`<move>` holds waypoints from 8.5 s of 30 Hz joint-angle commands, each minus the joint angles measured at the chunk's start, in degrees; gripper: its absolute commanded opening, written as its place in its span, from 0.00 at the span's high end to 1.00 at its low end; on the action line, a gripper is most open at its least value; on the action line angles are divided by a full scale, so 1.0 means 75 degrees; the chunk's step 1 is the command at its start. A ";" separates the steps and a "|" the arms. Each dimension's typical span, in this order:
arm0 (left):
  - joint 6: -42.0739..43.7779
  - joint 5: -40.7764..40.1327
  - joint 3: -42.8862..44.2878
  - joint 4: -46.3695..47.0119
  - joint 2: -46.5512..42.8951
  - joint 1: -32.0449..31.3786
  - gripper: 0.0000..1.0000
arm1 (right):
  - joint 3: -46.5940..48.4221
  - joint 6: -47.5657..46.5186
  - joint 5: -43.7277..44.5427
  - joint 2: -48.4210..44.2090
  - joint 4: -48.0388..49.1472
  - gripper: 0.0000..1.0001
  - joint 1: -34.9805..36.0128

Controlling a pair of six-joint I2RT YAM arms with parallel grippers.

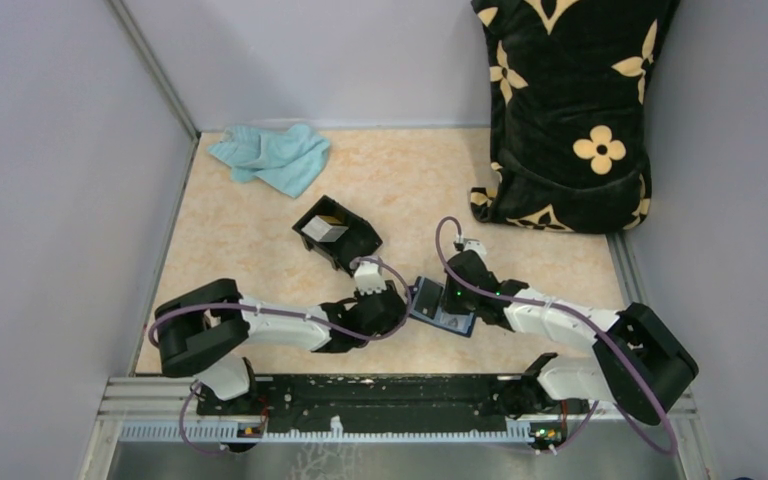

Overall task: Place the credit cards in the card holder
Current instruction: Insert the credit card into the card holder, then move the storage box to the center of the board, then pick up the credit card from the storage box.

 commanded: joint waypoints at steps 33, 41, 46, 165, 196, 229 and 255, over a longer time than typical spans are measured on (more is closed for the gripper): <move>-0.0819 -0.1338 -0.1502 -0.3844 -0.5045 0.2798 0.48 | 0.9002 -0.4169 -0.1279 0.5209 -0.1492 0.49 0.0805; -0.0221 -0.0454 -0.1633 -0.2336 -0.4315 0.4090 0.48 | 1.0108 -0.4665 -0.1864 0.6364 -0.1372 0.49 0.0886; -0.0363 0.0237 -0.1739 -0.1631 -0.3700 0.4902 0.48 | 1.0819 -0.4856 -0.1982 0.6939 -0.1608 0.49 0.0886; -0.0438 0.2755 -0.1009 0.0381 -0.0487 0.5824 0.48 | 0.7076 -0.5061 -0.1577 0.4454 0.0032 0.53 -0.0743; -0.0294 0.2715 -0.0895 0.0240 -0.0434 0.5637 0.48 | 0.8502 -0.4673 -0.2570 0.5786 -0.0301 0.51 -0.0149; -0.0148 0.2877 -0.0615 0.0433 0.0072 0.5560 0.48 | 0.8041 -0.3606 -0.4052 0.6523 0.0271 0.56 -0.0626; 0.0040 0.2878 -0.0227 0.0229 0.0318 0.5404 0.49 | 0.8220 -0.3415 -0.4145 0.6107 0.0104 0.72 -0.0233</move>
